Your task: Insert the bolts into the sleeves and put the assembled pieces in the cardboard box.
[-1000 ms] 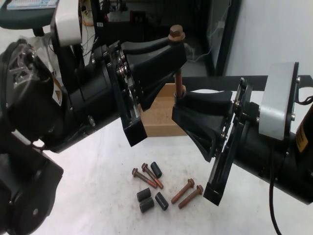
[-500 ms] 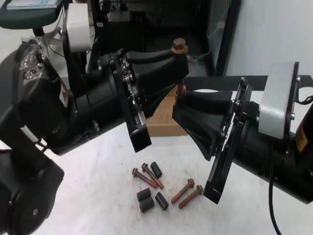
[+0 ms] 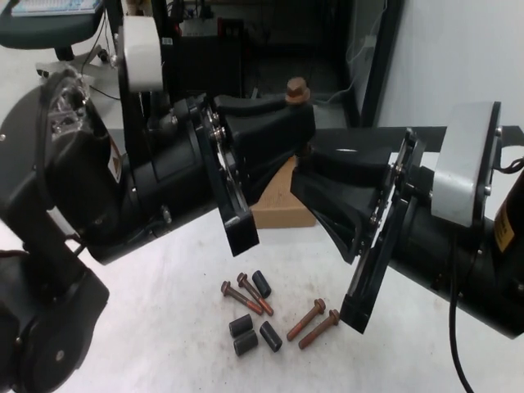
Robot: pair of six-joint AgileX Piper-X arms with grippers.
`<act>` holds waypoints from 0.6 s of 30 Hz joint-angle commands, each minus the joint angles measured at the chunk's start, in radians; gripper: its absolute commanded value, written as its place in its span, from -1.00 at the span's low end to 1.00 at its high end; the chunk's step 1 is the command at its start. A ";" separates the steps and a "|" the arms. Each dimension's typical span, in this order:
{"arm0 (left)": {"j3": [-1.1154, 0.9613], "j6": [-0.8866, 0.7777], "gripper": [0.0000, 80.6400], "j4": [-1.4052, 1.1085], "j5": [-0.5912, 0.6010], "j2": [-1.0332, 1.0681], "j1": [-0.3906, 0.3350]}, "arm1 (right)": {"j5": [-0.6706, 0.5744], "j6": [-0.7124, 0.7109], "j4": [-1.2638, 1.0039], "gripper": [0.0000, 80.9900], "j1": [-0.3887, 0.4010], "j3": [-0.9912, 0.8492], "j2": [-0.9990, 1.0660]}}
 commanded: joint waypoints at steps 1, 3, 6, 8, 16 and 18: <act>-0.008 -0.008 -0.21 0.005 0.015 -0.006 0.000 | -0.004 -0.001 -0.035 -0.98 -0.003 -0.012 -0.007; -0.008 -0.008 -0.13 0.005 0.014 -0.006 0.000 | -0.004 -0.001 -0.035 -0.98 -0.003 -0.012 -0.007; -0.008 -0.016 -0.14 -0.001 0.014 -0.008 0.000 | -0.004 -0.001 -0.035 -0.98 -0.003 -0.012 -0.007; -0.008 -0.016 -0.14 -0.001 0.017 -0.017 0.000 | -0.004 -0.001 -0.035 -0.98 -0.003 -0.012 -0.007; -0.008 -0.016 -0.14 -0.001 0.021 -0.088 0.000 | -0.004 -0.001 -0.035 -0.98 -0.003 -0.012 -0.007; -0.008 -0.016 -0.14 0.001 0.021 -0.100 0.000 | -0.004 -0.001 -0.035 -0.98 -0.003 -0.012 -0.007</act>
